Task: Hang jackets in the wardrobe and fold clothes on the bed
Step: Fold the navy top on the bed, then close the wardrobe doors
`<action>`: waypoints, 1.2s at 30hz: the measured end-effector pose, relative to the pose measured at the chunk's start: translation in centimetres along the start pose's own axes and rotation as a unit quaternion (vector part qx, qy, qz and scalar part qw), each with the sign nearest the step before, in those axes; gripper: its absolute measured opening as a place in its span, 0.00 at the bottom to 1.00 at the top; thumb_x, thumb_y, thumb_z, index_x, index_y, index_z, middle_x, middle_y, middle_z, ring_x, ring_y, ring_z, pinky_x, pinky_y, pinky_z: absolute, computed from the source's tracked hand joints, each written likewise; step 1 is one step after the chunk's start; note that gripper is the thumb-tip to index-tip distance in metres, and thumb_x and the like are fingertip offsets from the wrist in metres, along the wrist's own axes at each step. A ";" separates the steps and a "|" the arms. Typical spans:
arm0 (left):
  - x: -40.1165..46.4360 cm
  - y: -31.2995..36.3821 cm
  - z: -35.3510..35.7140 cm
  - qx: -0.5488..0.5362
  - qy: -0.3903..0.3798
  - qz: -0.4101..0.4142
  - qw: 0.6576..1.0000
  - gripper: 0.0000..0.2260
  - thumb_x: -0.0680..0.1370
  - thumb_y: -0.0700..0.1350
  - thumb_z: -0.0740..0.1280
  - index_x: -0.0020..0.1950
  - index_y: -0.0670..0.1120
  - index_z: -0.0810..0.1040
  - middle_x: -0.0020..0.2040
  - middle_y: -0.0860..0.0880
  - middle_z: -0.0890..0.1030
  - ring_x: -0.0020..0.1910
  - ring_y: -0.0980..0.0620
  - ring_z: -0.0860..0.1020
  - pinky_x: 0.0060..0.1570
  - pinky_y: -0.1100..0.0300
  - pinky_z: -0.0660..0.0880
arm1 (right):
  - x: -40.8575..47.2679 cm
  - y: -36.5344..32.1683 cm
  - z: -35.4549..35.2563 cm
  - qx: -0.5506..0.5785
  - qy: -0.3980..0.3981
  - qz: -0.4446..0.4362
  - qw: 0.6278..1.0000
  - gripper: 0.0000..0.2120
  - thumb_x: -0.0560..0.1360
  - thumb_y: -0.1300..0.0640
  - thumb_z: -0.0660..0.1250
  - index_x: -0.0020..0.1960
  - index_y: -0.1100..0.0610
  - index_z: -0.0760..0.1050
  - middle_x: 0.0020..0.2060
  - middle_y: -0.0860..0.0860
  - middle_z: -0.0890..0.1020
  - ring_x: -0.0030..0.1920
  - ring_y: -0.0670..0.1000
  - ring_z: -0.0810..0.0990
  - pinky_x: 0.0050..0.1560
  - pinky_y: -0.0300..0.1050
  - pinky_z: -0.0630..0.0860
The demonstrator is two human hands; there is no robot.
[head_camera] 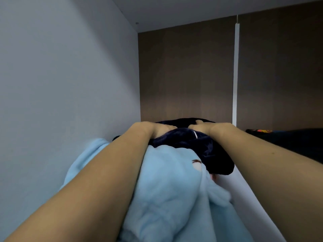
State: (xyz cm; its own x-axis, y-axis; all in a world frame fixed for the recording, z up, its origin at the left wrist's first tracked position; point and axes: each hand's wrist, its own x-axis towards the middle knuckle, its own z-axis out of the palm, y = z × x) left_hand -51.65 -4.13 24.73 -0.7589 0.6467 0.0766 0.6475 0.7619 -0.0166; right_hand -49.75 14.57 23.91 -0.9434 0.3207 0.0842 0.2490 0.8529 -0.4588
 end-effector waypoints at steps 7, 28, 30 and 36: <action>-7.2 -0.1 -5.6 0.006 0.195 -0.153 0.969 0.28 0.81 0.62 0.53 0.79 0.52 0.56 0.78 0.46 0.60 0.76 0.43 0.60 0.72 0.49 0.59 | -8.2 -1.8 -4.8 -0.049 0.190 -0.155 0.968 0.27 0.79 0.45 0.56 0.72 0.58 0.66 0.70 0.58 0.70 0.66 0.60 0.71 0.61 0.50 0.70; -43.0 13.0 -7.1 0.170 0.279 -0.250 0.912 0.25 0.82 0.56 0.54 0.75 0.45 0.62 0.72 0.44 0.67 0.69 0.41 0.67 0.62 0.48 0.68 | -39.3 -6.2 -2.2 -0.008 0.224 -0.416 0.881 0.31 0.79 0.55 0.60 0.78 0.61 0.55 0.78 0.57 0.57 0.77 0.56 0.56 0.76 0.49 0.50; -46.3 14.1 -7.2 0.185 0.279 -0.260 0.906 0.24 0.81 0.55 0.55 0.74 0.44 0.63 0.72 0.44 0.67 0.70 0.42 0.65 0.64 0.48 0.66 | -41.6 -7.2 -2.0 -0.014 0.222 -0.432 0.874 0.31 0.79 0.55 0.60 0.78 0.61 0.55 0.78 0.57 0.57 0.77 0.55 0.55 0.77 0.49 0.49; -55.4 17.2 -7.8 0.233 0.249 -0.263 0.903 0.24 0.80 0.54 0.56 0.73 0.43 0.65 0.71 0.43 0.69 0.70 0.42 0.65 0.68 0.48 0.62 | -48.2 -11.1 -1.9 0.000 0.214 -0.475 0.854 0.31 0.78 0.57 0.60 0.78 0.59 0.55 0.78 0.56 0.57 0.77 0.56 0.56 0.77 0.49 0.49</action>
State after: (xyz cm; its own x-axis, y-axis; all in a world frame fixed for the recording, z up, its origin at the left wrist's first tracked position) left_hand 2.03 -27.11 27.98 -0.7523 0.1822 0.6331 0.0197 0.9668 -0.2549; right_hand -6.59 -9.59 26.64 -0.5541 -0.3950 0.7328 -0.5836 0.8120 -0.0035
